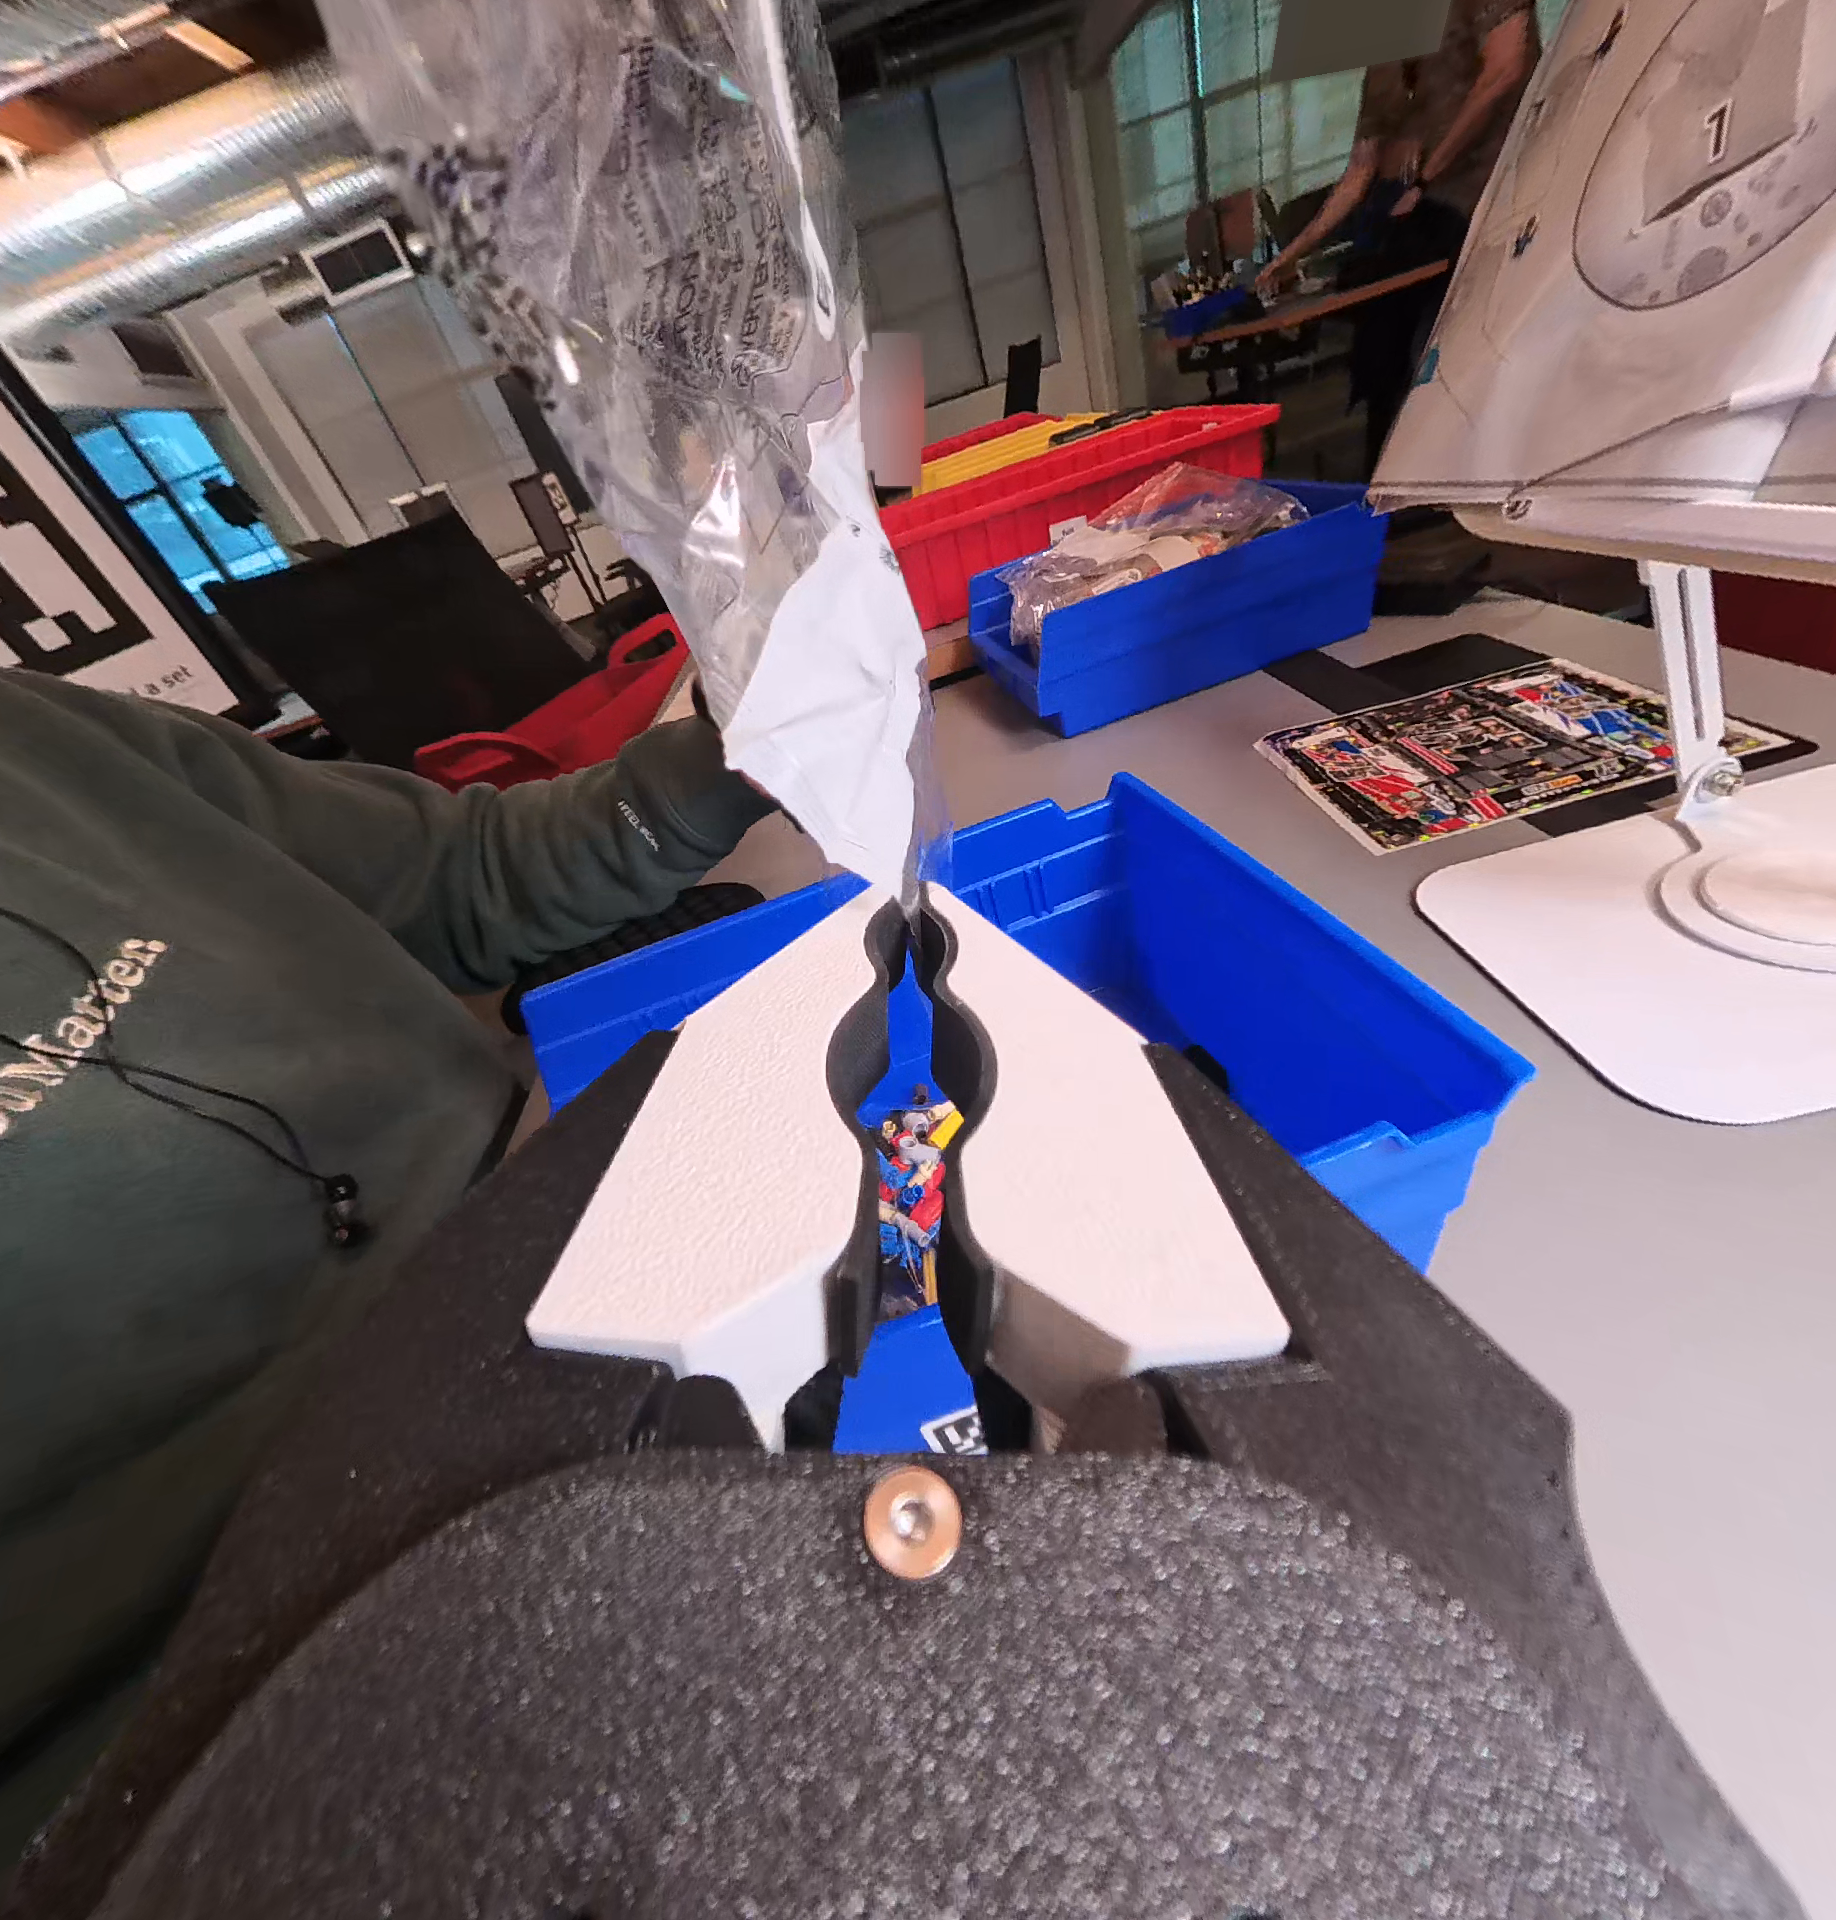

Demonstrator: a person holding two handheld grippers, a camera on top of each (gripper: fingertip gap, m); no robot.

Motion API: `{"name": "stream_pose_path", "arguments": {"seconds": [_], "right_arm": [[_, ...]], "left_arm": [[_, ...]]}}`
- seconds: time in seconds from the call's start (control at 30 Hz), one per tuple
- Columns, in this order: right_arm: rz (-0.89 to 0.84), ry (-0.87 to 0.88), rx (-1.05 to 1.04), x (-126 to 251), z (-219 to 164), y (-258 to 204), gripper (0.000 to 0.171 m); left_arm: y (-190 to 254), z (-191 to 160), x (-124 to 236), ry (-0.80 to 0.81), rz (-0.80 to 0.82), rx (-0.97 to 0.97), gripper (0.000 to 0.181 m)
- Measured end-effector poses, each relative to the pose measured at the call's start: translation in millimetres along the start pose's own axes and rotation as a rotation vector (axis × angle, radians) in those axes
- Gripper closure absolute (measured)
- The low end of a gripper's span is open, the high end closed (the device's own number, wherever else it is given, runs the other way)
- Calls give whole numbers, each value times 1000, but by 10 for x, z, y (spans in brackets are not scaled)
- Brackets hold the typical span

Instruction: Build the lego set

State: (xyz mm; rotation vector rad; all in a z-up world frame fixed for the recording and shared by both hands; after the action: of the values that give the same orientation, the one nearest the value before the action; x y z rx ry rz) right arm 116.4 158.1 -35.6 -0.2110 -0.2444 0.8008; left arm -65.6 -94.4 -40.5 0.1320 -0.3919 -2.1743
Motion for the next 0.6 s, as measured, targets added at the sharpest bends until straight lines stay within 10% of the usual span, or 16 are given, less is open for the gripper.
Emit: {"name": "stream_pose_path", "arguments": {"seconds": [0.1,0.2,0.6], "right_arm": [[18,-17,-12,-63,-54,12,171],[25,-26,-16,-98,-82,15,171],[59,-89,13,-40,-131,-47,171]], "left_arm": [[12,-31,-81,-67,79,-54,136],[-10,-85,-126,-138,130,-82,180],[1,-102,-27,-173,-20,-23,181]]}}
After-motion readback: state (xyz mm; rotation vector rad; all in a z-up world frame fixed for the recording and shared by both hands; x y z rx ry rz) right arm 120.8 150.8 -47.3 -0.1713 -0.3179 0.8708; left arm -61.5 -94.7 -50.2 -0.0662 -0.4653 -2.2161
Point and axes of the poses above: each gripper's, where its closed fingertips meet, x back along the fingers, z out of its top, y = z × x across the jaws, the point moved 8 cm from there along x, back along the fingers, and after that the axes turned 6 degrees about -y, right-handed, at the moved point
